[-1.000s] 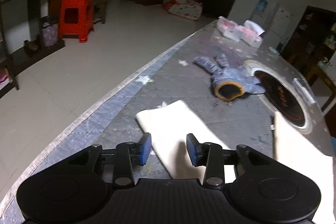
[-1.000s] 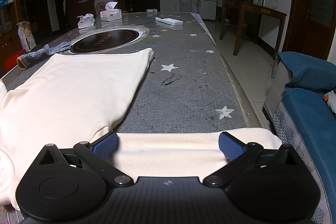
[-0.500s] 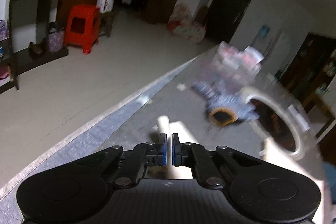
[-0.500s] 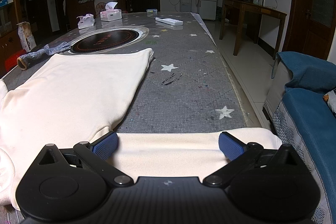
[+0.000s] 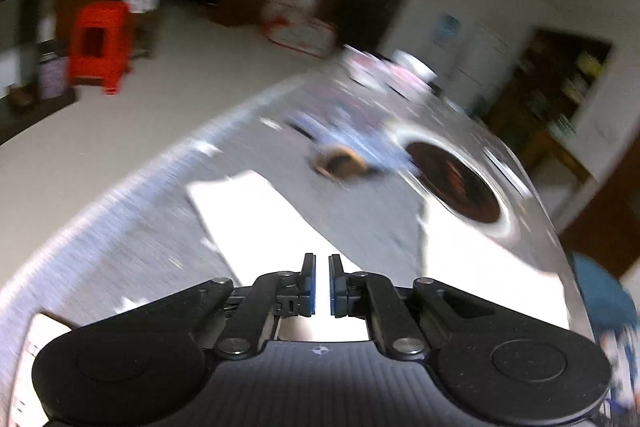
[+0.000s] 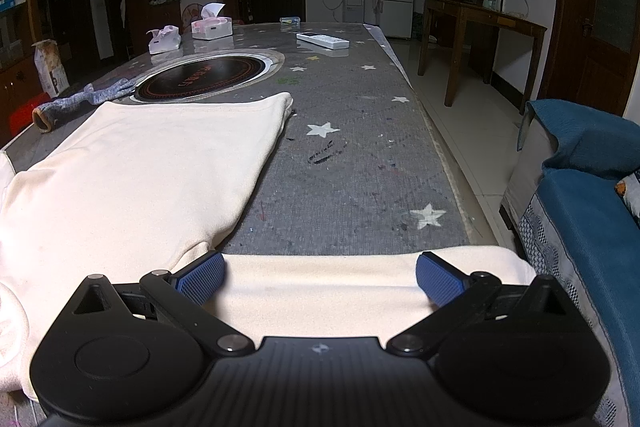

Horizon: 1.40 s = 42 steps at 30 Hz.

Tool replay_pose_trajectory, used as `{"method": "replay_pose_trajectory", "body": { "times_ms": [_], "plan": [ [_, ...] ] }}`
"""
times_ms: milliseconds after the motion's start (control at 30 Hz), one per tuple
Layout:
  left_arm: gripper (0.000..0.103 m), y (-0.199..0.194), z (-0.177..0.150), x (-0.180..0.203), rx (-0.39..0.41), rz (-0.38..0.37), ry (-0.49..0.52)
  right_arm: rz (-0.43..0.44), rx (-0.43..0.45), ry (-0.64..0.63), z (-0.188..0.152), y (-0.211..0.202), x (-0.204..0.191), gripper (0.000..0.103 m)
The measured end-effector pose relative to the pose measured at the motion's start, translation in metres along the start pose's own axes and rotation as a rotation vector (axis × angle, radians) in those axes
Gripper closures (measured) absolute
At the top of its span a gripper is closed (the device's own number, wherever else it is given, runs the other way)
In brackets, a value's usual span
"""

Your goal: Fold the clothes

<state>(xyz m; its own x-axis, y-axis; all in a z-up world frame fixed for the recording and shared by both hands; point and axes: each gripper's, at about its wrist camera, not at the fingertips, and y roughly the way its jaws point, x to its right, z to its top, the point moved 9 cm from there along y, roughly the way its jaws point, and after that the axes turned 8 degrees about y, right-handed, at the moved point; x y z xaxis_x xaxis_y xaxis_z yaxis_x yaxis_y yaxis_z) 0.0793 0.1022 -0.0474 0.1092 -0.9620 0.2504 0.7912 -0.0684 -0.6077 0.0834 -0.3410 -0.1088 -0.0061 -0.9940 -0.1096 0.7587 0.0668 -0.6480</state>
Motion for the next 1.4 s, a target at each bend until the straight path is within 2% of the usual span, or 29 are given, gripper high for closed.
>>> {"method": "replay_pose_trajectory", "body": {
  "times_ms": [100, 167, 433, 600, 767, 967, 1133, 1233, 1333, 1367, 1400],
  "plan": [
    [0.09, -0.001, -0.016, 0.038, -0.022, -0.08, 0.121, 0.005, 0.011, 0.0, 0.006, -0.008, -0.004, 0.0],
    [0.089, 0.0, -0.028, 0.06, -0.035, -0.116, 0.202, 0.06, 0.018, -0.018, 0.011, -0.019, -0.016, 0.0],
    [0.089, -0.004, -0.069, 0.093, -0.064, -0.15, 0.363, 0.223, -0.008, -0.242, -0.008, -0.04, -0.091, 0.0],
    [0.087, -0.006, -0.092, 0.111, -0.081, -0.171, 0.452, 0.228, -0.045, -0.342, -0.029, -0.036, -0.112, 0.0],
    [0.085, -0.014, -0.096, 0.108, -0.088, -0.17, 0.437, 0.212, -0.07, -0.323, -0.035, -0.035, -0.111, 0.0],
    [0.085, -0.02, -0.087, 0.118, -0.034, -0.17, 0.476, 0.202, -0.065, -0.331, -0.038, -0.041, -0.11, 0.0],
    [0.085, -0.013, -0.092, 0.126, -0.056, -0.193, 0.515, 0.199, -0.043, -0.288, -0.033, -0.053, -0.102, 0.0],
    [0.084, -0.009, -0.096, 0.131, -0.07, -0.206, 0.539, 0.199, -0.028, -0.213, -0.027, -0.065, -0.085, 0.0],
    [0.081, -0.006, -0.097, 0.137, -0.076, -0.222, 0.557, 0.15, -0.019, -0.147, -0.025, -0.071, -0.057, 0.0],
    [0.079, -0.008, -0.094, 0.14, -0.068, -0.231, 0.555, 0.131, -0.014, -0.122, -0.025, -0.073, -0.047, 0.0],
    [0.071, -0.009, -0.091, 0.143, -0.06, -0.239, 0.553, 0.114, -0.011, -0.095, -0.025, -0.075, -0.037, 0.0]
  ]
}}
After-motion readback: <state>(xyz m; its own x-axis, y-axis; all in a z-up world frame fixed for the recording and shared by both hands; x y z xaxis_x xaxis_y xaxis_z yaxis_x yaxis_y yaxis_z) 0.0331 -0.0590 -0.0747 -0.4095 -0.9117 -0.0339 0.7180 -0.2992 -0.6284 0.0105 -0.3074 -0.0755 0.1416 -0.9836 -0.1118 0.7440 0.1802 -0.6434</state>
